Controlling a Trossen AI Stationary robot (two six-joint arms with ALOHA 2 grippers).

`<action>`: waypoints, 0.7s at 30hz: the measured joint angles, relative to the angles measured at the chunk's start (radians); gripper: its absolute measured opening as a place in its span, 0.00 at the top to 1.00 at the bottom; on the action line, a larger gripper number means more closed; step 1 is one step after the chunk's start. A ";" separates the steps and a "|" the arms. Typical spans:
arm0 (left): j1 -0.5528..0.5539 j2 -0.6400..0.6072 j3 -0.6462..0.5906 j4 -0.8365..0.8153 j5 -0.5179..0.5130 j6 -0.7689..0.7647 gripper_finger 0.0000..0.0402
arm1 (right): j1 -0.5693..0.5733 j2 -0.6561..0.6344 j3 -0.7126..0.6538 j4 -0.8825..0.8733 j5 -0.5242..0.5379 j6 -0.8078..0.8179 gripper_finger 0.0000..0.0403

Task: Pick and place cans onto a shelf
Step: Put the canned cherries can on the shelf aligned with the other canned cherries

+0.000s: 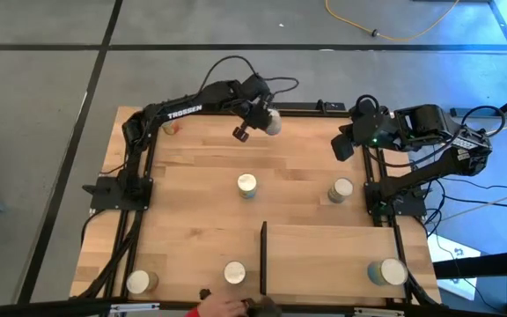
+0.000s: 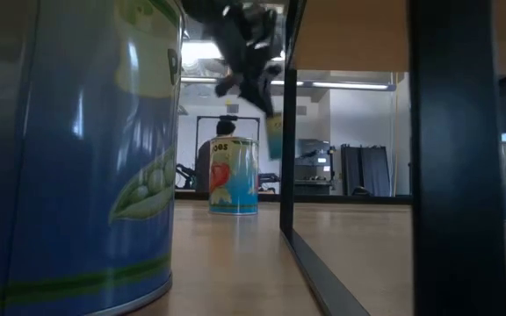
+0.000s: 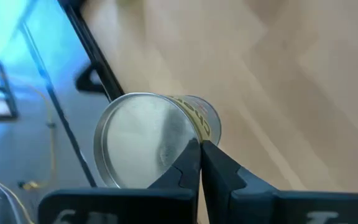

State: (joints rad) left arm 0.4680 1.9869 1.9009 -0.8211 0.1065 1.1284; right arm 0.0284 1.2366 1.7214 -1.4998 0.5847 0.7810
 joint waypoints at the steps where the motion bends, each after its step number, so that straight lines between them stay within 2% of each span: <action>1: -0.017 0.000 0.015 -0.001 -0.002 0.000 1.00 | 0.000 0.000 0.000 0.000 0.000 -0.001 0.98; 5: -0.095 0.000 0.059 -0.003 -0.040 -0.002 1.00 | 0.000 0.000 0.000 0.000 0.000 -0.001 0.98; 12: -0.196 0.033 0.098 0.005 -0.039 -0.055 1.00 | 0.000 0.000 0.000 0.000 0.000 -0.006 0.98; 21: -0.262 0.135 0.099 0.008 -0.034 -0.222 1.00 | 0.000 0.000 0.000 0.000 -0.002 -0.045 0.98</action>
State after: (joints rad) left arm 0.2058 2.1217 1.9999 -0.8132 0.0723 0.9068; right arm 0.0280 1.2366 1.7214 -1.4998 0.5827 0.7362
